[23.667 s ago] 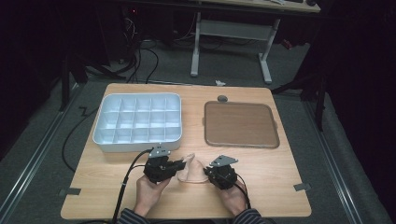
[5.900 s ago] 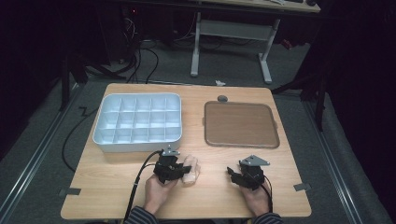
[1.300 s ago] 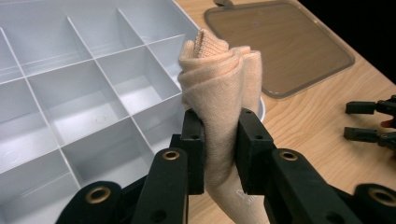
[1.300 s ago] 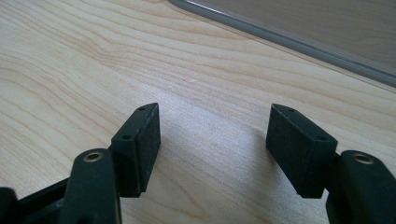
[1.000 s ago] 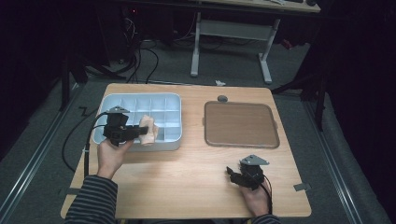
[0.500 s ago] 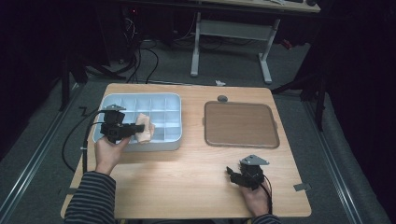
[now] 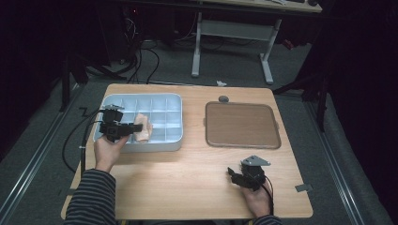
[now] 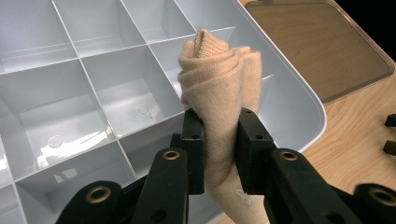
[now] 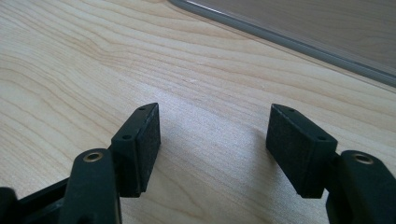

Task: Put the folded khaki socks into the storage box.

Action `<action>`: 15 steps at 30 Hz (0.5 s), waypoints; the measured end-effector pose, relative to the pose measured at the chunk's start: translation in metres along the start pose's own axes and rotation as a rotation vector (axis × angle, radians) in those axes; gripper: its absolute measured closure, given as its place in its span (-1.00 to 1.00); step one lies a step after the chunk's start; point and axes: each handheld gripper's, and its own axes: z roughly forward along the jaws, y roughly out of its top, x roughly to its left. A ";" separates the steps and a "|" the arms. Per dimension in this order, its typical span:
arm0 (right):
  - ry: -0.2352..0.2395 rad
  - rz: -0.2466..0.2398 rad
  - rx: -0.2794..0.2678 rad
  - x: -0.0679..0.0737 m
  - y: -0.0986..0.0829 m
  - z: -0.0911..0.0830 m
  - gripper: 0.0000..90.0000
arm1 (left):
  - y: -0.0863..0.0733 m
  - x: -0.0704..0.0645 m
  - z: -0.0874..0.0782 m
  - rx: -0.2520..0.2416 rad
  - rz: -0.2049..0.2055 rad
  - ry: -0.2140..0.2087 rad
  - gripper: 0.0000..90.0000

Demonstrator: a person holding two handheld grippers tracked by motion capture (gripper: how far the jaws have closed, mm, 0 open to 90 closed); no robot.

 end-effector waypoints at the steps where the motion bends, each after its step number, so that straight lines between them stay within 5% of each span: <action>1: 0.000 -0.001 0.001 0.000 0.000 0.000 -0.22 | 0.000 0.000 0.001 0.001 0.000 0.000 0.68; 15: 0.000 0.000 0.000 0.000 0.000 0.000 -0.22 | -0.002 0.009 0.012 0.052 -0.004 0.025 0.68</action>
